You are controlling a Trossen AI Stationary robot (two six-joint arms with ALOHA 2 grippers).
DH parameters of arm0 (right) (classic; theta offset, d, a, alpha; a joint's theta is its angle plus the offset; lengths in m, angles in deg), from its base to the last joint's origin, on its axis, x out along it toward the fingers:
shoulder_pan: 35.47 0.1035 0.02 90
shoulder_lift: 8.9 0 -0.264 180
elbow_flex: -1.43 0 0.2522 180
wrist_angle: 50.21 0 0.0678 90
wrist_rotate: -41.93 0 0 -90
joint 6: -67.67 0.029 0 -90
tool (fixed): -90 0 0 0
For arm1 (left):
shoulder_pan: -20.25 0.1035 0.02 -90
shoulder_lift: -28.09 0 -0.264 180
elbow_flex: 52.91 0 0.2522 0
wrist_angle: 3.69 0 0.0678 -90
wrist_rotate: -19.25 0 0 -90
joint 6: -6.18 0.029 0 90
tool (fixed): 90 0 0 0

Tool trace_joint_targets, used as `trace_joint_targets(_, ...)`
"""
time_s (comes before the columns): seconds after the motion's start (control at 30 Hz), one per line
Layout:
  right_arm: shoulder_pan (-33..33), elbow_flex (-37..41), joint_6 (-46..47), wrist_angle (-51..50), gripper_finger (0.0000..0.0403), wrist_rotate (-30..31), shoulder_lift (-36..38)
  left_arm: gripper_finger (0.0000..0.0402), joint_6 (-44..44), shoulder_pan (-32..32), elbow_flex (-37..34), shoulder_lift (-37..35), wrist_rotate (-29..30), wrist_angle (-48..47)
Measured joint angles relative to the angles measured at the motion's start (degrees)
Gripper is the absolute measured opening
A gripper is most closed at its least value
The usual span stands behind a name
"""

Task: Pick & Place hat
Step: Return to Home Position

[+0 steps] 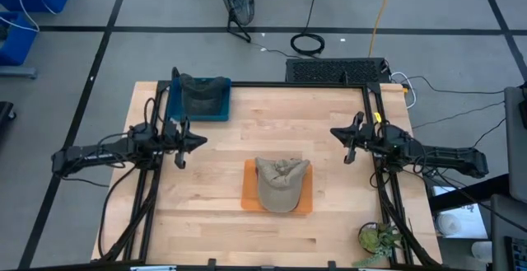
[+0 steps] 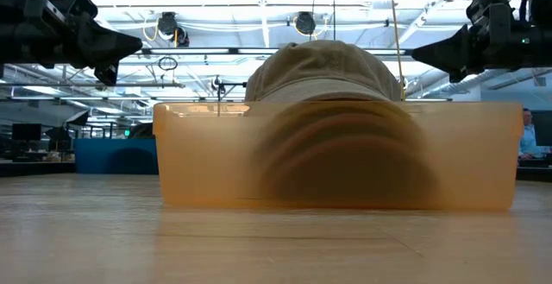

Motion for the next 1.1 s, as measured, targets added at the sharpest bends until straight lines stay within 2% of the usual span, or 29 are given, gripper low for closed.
trace_joint_targets(0.63, 0.00, 0.08, -0.20, 1.27, 0.0000, -0.17, 0.00, 0.0003, 2.04, -3.41, 0.07, 0.30, 7.72, -1.62)
trace_joint_targets(0.97, 0.00, 0.08, -0.20, 1.27, 0.0000, -0.20, 0.00, 0.0003, 3.59, -3.57, 0.07, 0.28, 8.26, -2.25)
trace_joint_targets(1.1, 0.00, 0.08, -1.46, 1.89, 0.0000, -0.22, 0.00, 0.0003, 2.86, -3.57, 0.07, 0.28, 10.21, -2.52)
